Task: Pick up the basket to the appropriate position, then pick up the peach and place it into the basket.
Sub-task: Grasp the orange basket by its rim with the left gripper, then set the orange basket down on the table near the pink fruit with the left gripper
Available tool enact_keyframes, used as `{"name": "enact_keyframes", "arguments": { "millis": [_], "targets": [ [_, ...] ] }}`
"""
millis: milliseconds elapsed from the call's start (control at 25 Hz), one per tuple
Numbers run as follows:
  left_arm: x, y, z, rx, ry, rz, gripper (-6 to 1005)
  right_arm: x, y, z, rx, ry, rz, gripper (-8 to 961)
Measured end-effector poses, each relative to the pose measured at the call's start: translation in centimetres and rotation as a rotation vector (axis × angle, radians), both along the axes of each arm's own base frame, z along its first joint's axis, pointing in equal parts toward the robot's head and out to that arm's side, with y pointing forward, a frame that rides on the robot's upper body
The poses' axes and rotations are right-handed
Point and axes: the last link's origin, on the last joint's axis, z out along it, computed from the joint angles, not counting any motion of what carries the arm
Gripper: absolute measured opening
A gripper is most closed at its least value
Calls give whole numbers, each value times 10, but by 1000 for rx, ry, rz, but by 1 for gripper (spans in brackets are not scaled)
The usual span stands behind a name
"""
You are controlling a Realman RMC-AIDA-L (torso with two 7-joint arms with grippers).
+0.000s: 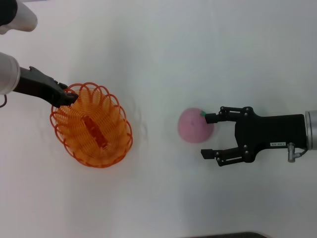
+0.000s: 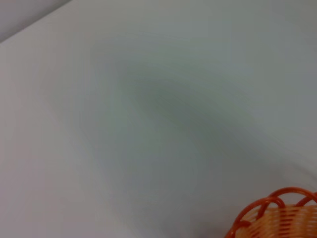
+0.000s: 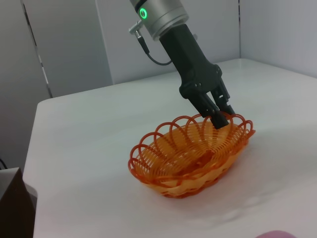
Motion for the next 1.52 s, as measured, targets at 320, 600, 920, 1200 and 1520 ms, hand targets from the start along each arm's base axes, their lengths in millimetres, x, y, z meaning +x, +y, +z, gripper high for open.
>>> {"name": "enact_keyframes", "arguments": {
  "millis": [320,600,920,1200,1520],
  "targets": [
    [1,-1,-2,-14,6,2,213,0,0,0,0,1,1,916],
    [-1,-3,-3,-18,2,10,84,0,0,0,-2,0,3,916],
    [0,-2,4,15,-45,92,58,-1,0,0,-3,0,4,916],
    [8,-1,18,32,-109,206,51,-1,0,0,-3,0,4,916],
    [4,1,47,100,-210,337,41,-1,0,0,-4,3,4,915]
  ]
}}
